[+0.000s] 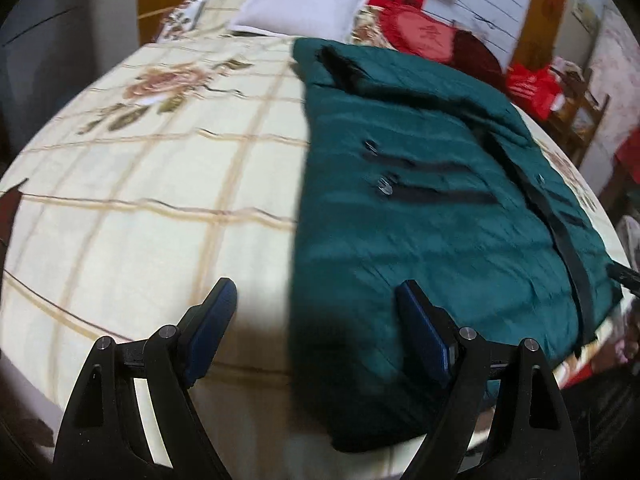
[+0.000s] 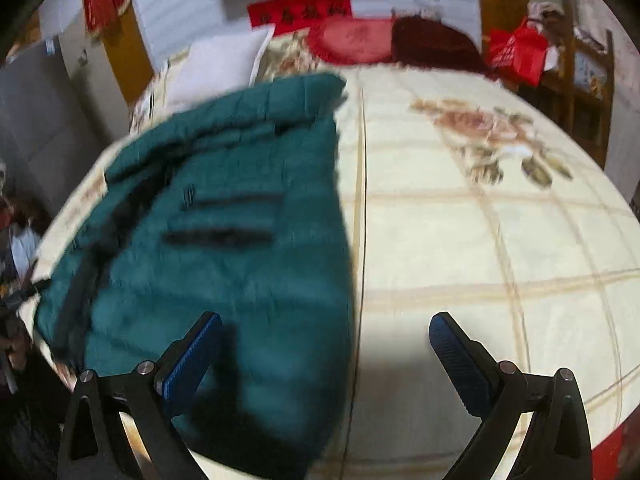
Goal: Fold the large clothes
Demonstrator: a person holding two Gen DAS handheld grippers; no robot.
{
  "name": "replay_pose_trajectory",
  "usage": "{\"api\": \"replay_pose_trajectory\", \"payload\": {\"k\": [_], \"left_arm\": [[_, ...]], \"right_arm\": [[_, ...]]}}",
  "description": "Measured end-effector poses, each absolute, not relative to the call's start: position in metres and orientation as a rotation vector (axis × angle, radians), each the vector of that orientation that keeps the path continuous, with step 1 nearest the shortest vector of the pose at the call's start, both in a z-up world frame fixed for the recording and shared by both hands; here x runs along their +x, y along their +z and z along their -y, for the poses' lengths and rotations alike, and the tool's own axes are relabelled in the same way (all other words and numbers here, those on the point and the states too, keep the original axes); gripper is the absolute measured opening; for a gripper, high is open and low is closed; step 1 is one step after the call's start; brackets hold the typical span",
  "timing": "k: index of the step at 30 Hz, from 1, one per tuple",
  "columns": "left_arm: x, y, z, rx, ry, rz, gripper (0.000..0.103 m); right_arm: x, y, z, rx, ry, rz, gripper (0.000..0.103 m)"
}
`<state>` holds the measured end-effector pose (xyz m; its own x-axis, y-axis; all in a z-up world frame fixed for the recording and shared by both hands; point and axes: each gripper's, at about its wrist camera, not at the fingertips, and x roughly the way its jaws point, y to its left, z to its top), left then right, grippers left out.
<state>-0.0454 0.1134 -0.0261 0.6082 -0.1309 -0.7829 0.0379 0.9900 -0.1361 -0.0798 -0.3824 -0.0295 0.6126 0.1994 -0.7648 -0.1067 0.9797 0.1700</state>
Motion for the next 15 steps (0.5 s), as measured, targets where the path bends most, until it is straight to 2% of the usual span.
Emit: {"api": "replay_pose_trajectory", "payload": {"k": [11, 15], "left_arm": [[-0.046, -0.025, -0.102, -0.228, -0.308, -0.949, 0.086], [-0.044, -0.020, -0.112, -0.353, -0.386, -0.944, 0.086]], "right_arm": [[-0.088, -0.036, 0.372, 0.206, 0.454, -0.885, 0.103], [-0.090, -0.037, 0.369, 0.228, 0.498, -0.878, 0.103]]}}
